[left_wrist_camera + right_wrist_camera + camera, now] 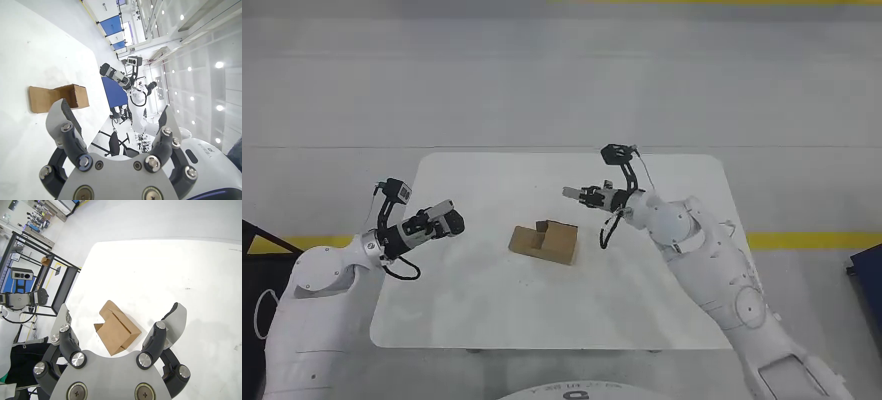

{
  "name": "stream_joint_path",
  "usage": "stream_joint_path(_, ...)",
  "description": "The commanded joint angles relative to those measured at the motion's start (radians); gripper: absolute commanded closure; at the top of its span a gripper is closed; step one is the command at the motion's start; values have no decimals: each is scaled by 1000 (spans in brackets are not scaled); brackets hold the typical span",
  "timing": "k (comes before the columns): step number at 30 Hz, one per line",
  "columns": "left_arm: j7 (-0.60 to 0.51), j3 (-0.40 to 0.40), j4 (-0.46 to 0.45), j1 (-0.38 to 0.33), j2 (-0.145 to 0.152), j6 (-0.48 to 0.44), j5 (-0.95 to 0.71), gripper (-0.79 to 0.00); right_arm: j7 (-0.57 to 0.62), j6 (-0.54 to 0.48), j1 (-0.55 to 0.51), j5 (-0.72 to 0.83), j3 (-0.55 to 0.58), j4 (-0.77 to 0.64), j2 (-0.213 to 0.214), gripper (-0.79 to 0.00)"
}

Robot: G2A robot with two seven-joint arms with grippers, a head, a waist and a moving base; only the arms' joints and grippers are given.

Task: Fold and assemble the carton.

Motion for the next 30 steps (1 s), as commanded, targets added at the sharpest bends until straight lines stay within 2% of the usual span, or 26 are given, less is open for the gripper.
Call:
stream_joint_path(1, 0, 0, 0, 0, 0, 0, 0, -785, 131, 125, 61, -146, -137, -22, -18, -785)
stream_joint_path(5, 0, 0, 0, 0, 0, 0, 0, -785, 178, 215, 136, -209, -287, -44, -58, -785)
stream_joint_path(9, 0, 0, 0, 0, 0, 0, 0, -785, 230, 284, 224, -265, -415, -1, -105, -785)
stream_joint_path(17, 0, 0, 0, 0, 0, 0, 0, -785, 335, 620, 346, -479, -617, 127, -209, -785)
stream_joint_path(30, 0, 0, 0, 0, 0, 0, 0, -785, 386, 602, 391, -509, -664, 385, -319, -785)
